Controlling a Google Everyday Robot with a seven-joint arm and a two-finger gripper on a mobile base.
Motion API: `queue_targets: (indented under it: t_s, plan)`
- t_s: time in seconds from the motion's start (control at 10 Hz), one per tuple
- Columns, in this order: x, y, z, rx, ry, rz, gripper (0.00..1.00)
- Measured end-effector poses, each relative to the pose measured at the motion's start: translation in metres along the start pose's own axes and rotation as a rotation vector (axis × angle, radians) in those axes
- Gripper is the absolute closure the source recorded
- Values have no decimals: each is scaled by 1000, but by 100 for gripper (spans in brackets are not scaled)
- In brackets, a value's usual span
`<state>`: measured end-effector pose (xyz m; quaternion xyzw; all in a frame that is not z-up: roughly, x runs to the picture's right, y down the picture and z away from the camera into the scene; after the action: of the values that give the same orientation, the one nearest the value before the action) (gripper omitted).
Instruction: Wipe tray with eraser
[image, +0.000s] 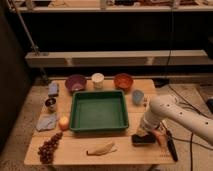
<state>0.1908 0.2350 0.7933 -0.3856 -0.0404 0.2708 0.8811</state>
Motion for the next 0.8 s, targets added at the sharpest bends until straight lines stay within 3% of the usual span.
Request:
queue_targets:
  t_s: [0.2, 0.5, 0.6, 0.8]
  plan:
    - [-4, -1, -9, 4, -13, -23, 100]
    - [-22, 8, -60, 20, -50, -89, 99]
    - [-31, 15, -88, 19, -73, -149, 91]
    - [-31, 26, -116, 19, -103, -217, 73]
